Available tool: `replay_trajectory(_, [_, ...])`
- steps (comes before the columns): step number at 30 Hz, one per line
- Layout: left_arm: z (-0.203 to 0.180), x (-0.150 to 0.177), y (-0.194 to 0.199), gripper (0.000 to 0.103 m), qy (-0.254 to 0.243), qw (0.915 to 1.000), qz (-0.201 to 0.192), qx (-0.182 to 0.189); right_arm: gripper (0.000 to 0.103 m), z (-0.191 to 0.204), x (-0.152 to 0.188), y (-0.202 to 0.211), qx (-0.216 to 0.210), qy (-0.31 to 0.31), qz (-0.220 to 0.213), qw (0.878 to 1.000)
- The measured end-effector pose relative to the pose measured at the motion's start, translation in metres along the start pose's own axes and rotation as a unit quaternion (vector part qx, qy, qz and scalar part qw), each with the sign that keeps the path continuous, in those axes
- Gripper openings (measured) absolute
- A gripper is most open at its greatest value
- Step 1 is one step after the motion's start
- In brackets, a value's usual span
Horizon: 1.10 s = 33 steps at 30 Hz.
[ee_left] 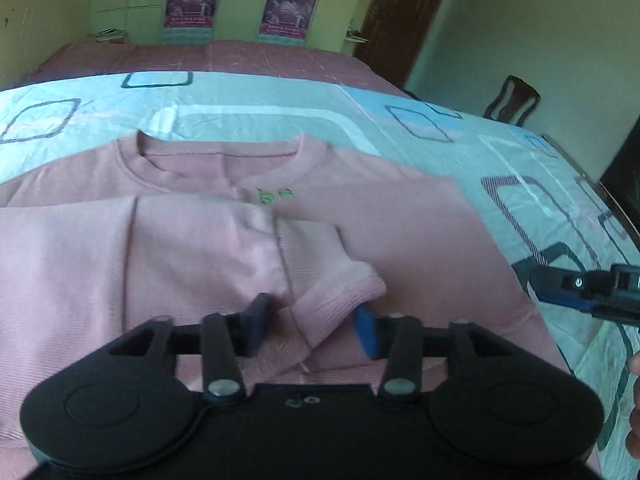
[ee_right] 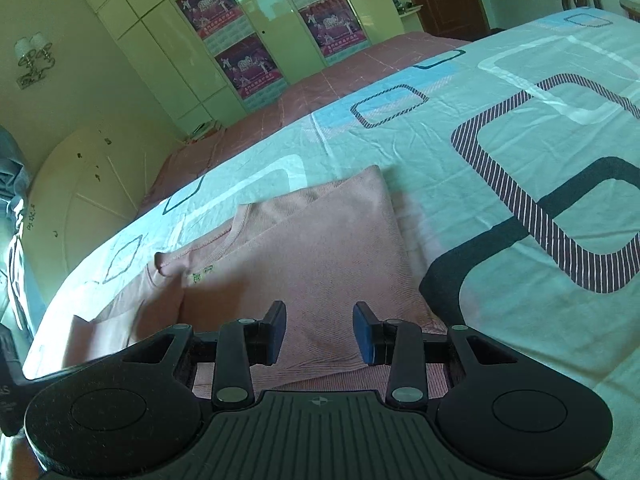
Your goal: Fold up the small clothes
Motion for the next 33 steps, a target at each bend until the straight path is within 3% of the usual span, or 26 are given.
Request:
replay_trajectory(1, [-0.005, 0.003, 0.003, 0.069, -0.006, 1.0000, -0.006, 0.002, 0.039, 0.001, 0.000, 0.000, -0.003, 0.000, 0.003, 1.000])
replay_trajectory(2, [-0.010, 0.005, 0.008, 0.074, -0.009, 0.9999, -0.014, 0.002, 0.051, 0.003, 0.001, 0.000, -0.009, 0.000, 0.005, 1.000])
replay_trajectory(4, [-0.008, 0.009, 0.023, 0.073, -0.008, 0.9994, -0.033, -0.003, 0.057, 0.011, 0.002, -0.001, -0.026, 0.004, 0.004, 1.000])
replay_trajectory(10, [0.044, 0.035, 0.096, 0.069, 0.013, 0.9952, -0.068, -0.069, 0.057, 0.054, 0.022, -0.030, -0.092, 0.000, 0.050, 0.994])
replay_trajectory(15, [0.118, 0.075, 0.157, 0.058, 0.050, 0.9858, -0.057, -0.150, 0.057, 0.078, 0.047, -0.064, -0.099, -0.008, 0.095, 0.991])
replay_trajectory(17, [0.144, 0.087, 0.166, 0.057, 0.078, 0.9813, -0.047, -0.170, 0.056, 0.082, 0.053, -0.074, -0.100, -0.019, 0.102, 0.990])
replay_trajectory(21, [0.172, 0.087, 0.166, 0.053, 0.095, 0.9789, -0.049, -0.174, 0.056, 0.089, 0.051, -0.086, -0.086, -0.023, 0.095, 0.991])
replay_trajectory(22, [0.175, 0.083, 0.163, 0.053, 0.089, 0.9800, -0.048, -0.172, 0.054, 0.091, 0.051, -0.088, -0.084, -0.020, 0.093, 0.992])
replay_trajectory(23, [0.177, 0.081, 0.156, 0.050, 0.078, 0.9806, -0.036, -0.176, 0.040, 0.094, 0.050, -0.090, -0.080, -0.013, 0.093, 0.992])
replay_trajectory(24, [0.179, 0.079, 0.150, 0.043, 0.066, 0.9809, -0.023, -0.182, 0.034, 0.096, 0.050, -0.093, -0.070, -0.002, 0.095, 0.993])
replay_trajectory(26, [0.180, 0.074, 0.143, 0.042, 0.046, 0.9822, -0.021, -0.181, 0.030, 0.104, 0.052, -0.098, -0.055, 0.023, 0.098, 0.993])
replay_trajectory(27, [0.181, 0.072, 0.141, 0.034, 0.039, 0.9824, -0.018, -0.182, 0.030, 0.108, 0.052, -0.099, -0.051, 0.037, 0.100, 0.993])
replay_trajectory(28, [0.182, 0.070, 0.141, 0.028, 0.036, 0.9829, -0.017, -0.180, 0.021, 0.114, 0.053, -0.099, -0.048, 0.056, 0.102, 0.992])
replay_trajectory(29, [0.184, 0.068, 0.141, 0.014, 0.037, 0.9833, -0.016, -0.177, 0.005, 0.119, 0.053, -0.098, -0.045, 0.076, 0.101, 0.991])
replay_trajectory(33, [0.193, 0.073, 0.145, 0.012, 0.050, 0.9868, -0.012, -0.153, 0.005, 0.148, 0.033, -0.062, -0.048, 0.145, 0.027, 0.988])
Point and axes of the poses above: each gripper's, at about its wrist camera, not at the fingertips, and y roughly against the way its jaws point, z to its left, x to its underside, the point moved 8 cm from there along -y, roughly the way its jaws point, and after that the axes turned 4 degrees about -y, right-handed, at the moved point
